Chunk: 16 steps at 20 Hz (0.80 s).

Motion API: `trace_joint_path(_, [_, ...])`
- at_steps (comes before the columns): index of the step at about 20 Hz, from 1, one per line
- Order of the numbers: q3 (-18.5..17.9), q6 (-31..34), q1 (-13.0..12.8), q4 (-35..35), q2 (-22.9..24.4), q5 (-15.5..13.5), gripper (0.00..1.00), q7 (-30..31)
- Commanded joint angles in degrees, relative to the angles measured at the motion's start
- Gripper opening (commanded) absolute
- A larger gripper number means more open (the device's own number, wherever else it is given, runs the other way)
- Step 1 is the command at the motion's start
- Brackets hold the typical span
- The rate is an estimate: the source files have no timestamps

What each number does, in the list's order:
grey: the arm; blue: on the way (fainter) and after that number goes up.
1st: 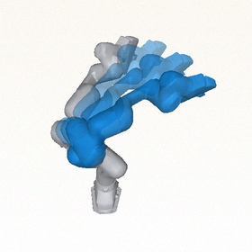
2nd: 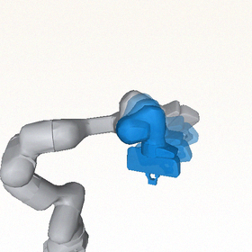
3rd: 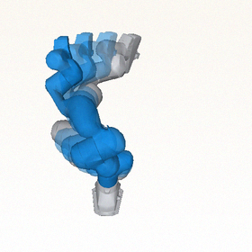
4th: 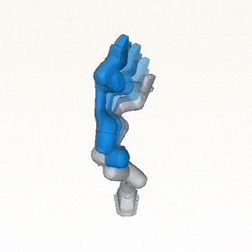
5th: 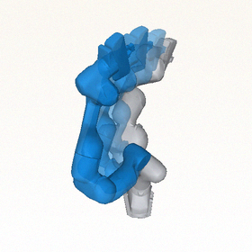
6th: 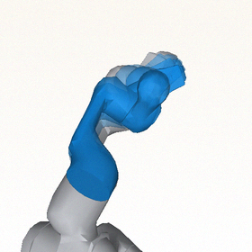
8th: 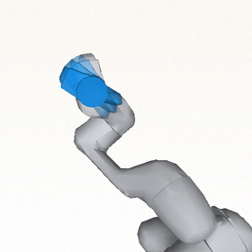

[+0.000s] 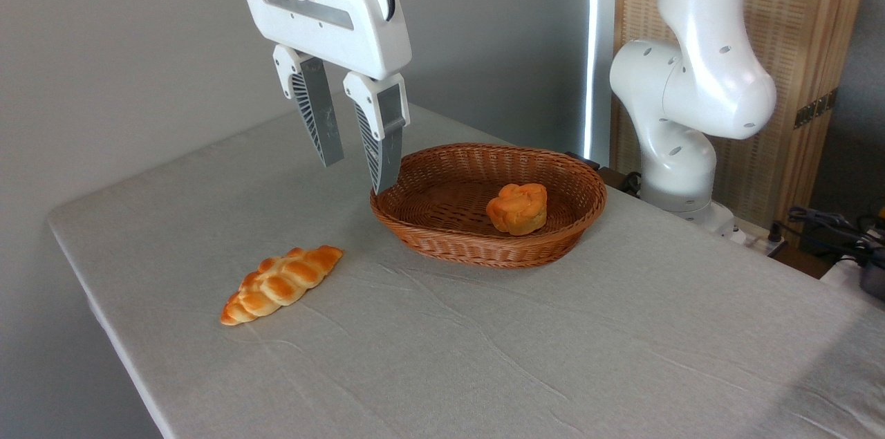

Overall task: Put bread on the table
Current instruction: 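Move the gripper over the basket and lower toward the round bun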

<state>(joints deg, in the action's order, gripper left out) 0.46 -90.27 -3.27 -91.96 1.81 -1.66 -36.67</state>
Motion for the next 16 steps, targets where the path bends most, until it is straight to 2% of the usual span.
trace_joint_path(1, [-0.2, 1.1, -0.1, 0.9, -0.3, -0.7, 1.0, -0.4])
trace_joint_path(9, [0.2, 0.9, -0.1, -0.7, 0.7, -0.6, 1.0, -0.4])
trace_joint_path(16, [3.0, 0.0, 0.2, -16.8, 11.7, -0.5, 1.0, -0.4])
